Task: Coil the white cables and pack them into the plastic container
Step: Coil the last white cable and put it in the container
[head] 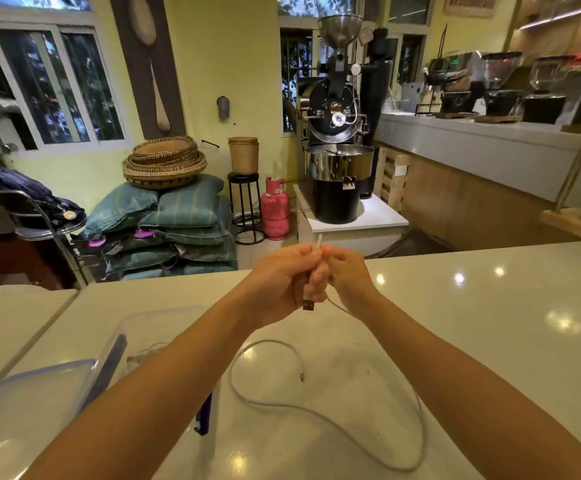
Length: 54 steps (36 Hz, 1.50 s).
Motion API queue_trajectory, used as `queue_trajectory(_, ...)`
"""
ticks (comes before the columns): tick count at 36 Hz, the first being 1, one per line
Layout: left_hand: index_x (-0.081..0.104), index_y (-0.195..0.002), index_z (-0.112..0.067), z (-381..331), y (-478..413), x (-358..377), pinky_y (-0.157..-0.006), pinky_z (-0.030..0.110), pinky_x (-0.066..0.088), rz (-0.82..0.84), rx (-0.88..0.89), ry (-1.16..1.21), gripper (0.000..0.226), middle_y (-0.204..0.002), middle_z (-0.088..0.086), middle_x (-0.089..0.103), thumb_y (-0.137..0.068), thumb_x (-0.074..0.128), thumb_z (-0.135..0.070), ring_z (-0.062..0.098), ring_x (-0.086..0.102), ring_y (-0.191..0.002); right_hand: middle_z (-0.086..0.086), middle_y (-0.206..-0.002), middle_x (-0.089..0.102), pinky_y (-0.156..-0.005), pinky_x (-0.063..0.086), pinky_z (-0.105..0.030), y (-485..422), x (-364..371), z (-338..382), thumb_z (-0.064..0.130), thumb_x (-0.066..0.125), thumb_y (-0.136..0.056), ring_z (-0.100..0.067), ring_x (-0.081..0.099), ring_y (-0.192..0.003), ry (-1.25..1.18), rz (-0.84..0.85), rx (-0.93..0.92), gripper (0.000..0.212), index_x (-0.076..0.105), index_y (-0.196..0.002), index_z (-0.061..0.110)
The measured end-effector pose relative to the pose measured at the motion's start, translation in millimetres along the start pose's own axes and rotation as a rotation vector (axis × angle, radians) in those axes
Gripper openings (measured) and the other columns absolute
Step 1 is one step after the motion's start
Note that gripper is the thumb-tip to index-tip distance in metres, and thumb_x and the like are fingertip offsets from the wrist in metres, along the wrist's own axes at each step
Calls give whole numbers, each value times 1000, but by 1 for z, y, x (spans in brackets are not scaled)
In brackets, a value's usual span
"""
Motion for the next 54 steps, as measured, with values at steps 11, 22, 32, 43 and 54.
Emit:
queue_trajectory(11, 47, -78, -11, -14, -19, -14, -45, 17, 33, -238, -5, -196, 23, -50, -3, 47, -95, 33, -2, 5, 37, -40, -2, -59, 56, -46, 36, -19, 37, 63, -13, 12, 38, -96, -11, 44, -45, -66, 153, 180, 29, 56, -73, 14)
queue_trajectory(22, 52, -99, -11, -13, -21, -24, -41, 15, 36, -298, -3, -40, 22, -46, -6, 43, -97, 31, -12, 3, 37, -38, -1, -61, 48, -47, 29, -18, 46, 66, 3, 23, 31, -99, -7, 34, -47, 229, 387, 211, 18, 47, -105, 17)
queue_trajectory(32, 55, -94, -13, -20, -19, -40, -36, 12, 34, -323, 8, -354, 28, -44, -8, 39, -99, 28, -21, 8, 33, -45, 2, -57, 44, -47, 32, -13, 52, 56, 9, 17, 35, -97, -6, 35, -49, 443, 396, 172, 38, 44, -134, 19)
queue_trajectory(43, 52, -70, -9, -30, -8, -53, -55, 22, 32, -213, -32, -538, 36, -50, -4, 47, -97, 30, -13, 8, 40, -48, 11, -57, 46, -51, 29, -12, 38, 17, 54, 24, 59, -86, -4, 40, -53, 870, 300, -134, 24, 70, -91, 3)
queue_trajectory(54, 55, -74, -10, -28, 4, -33, -45, 7, 40, -104, -162, -632, 34, -67, 2, 52, -97, 30, -14, -3, 52, -46, 12, -54, 52, -51, 40, -5, 20, 2, 95, 26, 71, -73, 6, 51, -48, 912, 227, -343, 13, 65, -65, 17)
Point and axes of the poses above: each hand's wrist, its own y-axis away from the middle knuckle, its own x-axis out of the palm, z = x × y, the point moved 1 cm from there along -y, towards the middle knuckle
